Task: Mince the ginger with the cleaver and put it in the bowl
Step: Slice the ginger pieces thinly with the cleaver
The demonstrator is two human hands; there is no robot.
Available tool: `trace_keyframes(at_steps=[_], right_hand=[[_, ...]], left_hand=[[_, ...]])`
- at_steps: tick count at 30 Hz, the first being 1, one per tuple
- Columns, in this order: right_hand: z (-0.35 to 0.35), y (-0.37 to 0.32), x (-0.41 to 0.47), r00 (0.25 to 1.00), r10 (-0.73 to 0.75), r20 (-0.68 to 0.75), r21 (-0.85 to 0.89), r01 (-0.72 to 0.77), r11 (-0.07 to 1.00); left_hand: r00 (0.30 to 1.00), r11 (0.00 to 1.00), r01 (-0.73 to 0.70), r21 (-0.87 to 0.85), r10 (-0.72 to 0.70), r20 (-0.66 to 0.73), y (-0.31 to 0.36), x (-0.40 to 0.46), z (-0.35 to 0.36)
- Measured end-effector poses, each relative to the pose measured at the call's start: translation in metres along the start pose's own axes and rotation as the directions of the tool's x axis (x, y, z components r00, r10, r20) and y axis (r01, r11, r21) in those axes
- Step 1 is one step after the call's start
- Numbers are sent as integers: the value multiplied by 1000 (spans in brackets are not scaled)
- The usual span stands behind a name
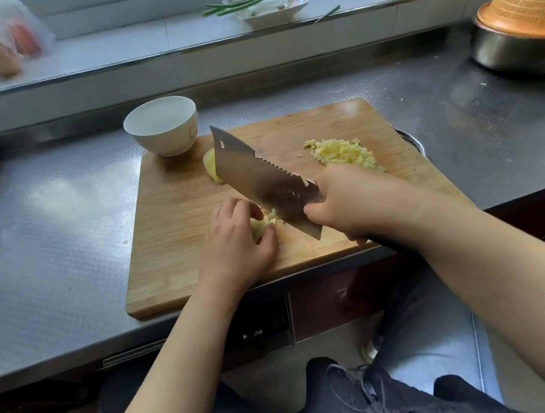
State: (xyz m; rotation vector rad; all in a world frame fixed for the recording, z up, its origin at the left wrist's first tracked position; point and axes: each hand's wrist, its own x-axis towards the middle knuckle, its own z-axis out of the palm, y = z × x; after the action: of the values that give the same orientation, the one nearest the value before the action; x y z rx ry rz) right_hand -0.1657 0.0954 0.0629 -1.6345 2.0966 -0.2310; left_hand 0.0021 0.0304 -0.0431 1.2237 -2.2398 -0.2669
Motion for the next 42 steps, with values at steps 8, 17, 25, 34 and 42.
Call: trace_keyframes(at_steps=[8, 17, 25, 34, 42], right_hand=[[0, -7, 5, 997, -17, 75, -48, 21, 999], [8, -4, 14, 997, -12, 71, 56, 8, 998], [-1, 3, 5, 998, -33, 62, 96, 27, 995], [1, -10, 4, 995, -39, 93, -57, 44, 997], [12, -13, 13, 995, -51, 91, -21, 53, 998]], left_hand=[[999, 999, -47, 23, 48, -2, -3, 2, 2], [998, 999, -51, 13, 51, -24, -2, 0, 1], [995, 995, -91, 35, 92, -43, -1, -6, -2], [997, 996, -79, 38, 79, -1, -2, -5, -1], [997, 997, -79, 20, 80, -17, -1, -4, -1]])
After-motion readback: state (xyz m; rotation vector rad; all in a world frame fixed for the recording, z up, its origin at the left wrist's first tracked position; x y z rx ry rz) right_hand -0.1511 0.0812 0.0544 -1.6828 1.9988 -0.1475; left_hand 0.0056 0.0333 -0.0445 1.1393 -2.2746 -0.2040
